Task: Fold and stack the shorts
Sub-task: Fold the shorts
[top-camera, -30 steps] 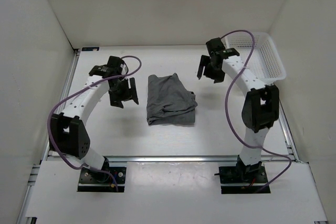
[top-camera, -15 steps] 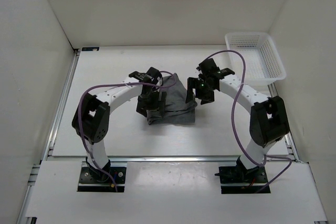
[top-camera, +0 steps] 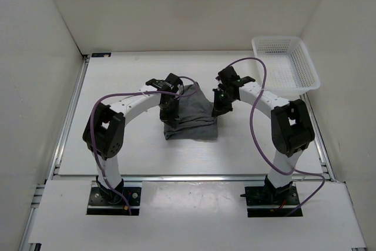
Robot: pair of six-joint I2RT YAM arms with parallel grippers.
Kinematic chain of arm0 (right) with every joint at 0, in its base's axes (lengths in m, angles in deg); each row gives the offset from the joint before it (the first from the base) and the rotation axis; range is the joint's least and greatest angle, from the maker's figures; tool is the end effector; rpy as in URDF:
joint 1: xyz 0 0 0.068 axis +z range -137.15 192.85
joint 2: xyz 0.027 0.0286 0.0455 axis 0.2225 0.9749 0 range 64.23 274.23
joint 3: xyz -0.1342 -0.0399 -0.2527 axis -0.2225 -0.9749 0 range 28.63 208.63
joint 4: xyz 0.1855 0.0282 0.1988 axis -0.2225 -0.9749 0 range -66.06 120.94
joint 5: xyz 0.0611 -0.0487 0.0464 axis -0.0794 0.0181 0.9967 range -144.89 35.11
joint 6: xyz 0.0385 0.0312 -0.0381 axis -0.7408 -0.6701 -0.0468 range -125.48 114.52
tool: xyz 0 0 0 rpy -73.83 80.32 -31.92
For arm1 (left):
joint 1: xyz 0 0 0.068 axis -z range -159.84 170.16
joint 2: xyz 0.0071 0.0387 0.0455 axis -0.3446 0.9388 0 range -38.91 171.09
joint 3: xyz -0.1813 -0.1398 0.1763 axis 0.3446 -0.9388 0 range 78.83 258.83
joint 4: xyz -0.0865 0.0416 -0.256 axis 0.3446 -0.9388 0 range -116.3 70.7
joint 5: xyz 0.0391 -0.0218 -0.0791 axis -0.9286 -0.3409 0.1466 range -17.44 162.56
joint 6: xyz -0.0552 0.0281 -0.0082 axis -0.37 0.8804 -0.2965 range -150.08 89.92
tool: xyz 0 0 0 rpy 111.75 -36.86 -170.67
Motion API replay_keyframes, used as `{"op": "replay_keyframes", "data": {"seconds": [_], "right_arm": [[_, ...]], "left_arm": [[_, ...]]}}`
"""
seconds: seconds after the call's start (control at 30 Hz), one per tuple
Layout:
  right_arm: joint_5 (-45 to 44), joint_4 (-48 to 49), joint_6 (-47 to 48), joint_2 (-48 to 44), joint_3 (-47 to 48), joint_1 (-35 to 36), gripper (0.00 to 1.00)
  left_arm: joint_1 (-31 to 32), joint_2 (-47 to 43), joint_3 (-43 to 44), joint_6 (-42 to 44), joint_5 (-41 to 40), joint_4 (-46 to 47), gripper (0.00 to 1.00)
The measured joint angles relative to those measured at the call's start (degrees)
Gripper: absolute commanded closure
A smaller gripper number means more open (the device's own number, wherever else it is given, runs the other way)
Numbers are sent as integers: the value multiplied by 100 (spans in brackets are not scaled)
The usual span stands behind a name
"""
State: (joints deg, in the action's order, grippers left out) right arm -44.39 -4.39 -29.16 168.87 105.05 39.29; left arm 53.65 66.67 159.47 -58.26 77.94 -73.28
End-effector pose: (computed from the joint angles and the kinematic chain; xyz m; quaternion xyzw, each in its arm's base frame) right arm 0.3544 0.1859 0.2079 -0.0442 0.9686 0.1772 0.1687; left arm 0.3125 -0.2121 0.2105 0.0506 0.9929 -0.0896 0.0590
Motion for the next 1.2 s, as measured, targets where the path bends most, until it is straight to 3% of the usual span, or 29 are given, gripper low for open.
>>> {"op": "replay_keyframes", "data": {"seconds": [0.5, 0.67, 0.7, 0.73, 0.77, 0.8, 0.83, 0.87, 0.97, 1.07, 1.13, 1.17, 1.2], "right_arm": [[-638, -527, 144, -1137, 494, 533, 100], [-1084, -487, -22, -1665, -280, 1016, 100], [-1182, -463, -105, -1725, -549, 1152, 100], [-1233, -476, -157, -1733, -752, 1248, 96], [-1279, -461, -216, -1727, -973, 1364, 75], [-1318, -468, -291, -1716, -1167, 1445, 61], [-1340, -505, -354, -1705, -1307, 1488, 52], [-1379, -551, -350, -1705, -1434, 1508, 28], [-1622, -667, -422, -1740, -1471, 1504, 17], [-1847, -763, -420, -1871, -1287, 1440, 17], [-1934, -822, -391, -1899, -984, 1355, 34], [-1958, -811, -382, -1886, -787, 1285, 43], [-1958, -793, -389, -1853, -581, 1198, 58]], "left_arm": [[-70, -398, -50, -258, -133, -127, 90], [-31, -562, -468, -380, -149, -98, 90], [-24, -564, -573, -400, -149, -111, 85], [-15, -564, -643, -404, -149, -120, 67], [0, -562, -704, -431, -151, -131, 52], [9, -562, -734, -448, -153, -164, 37], [9, -564, -750, -424, -162, -177, 31], [9, -568, -750, -455, -166, -203, 19], [-44, -614, -717, -457, -197, -332, 17], [-190, -723, -459, -409, -195, -533, 17], [-334, -846, -195, -374, -192, -599, 22], [-404, -894, -42, -354, -179, -605, 30], [-470, -909, 155, -315, -168, -627, 34]]}}
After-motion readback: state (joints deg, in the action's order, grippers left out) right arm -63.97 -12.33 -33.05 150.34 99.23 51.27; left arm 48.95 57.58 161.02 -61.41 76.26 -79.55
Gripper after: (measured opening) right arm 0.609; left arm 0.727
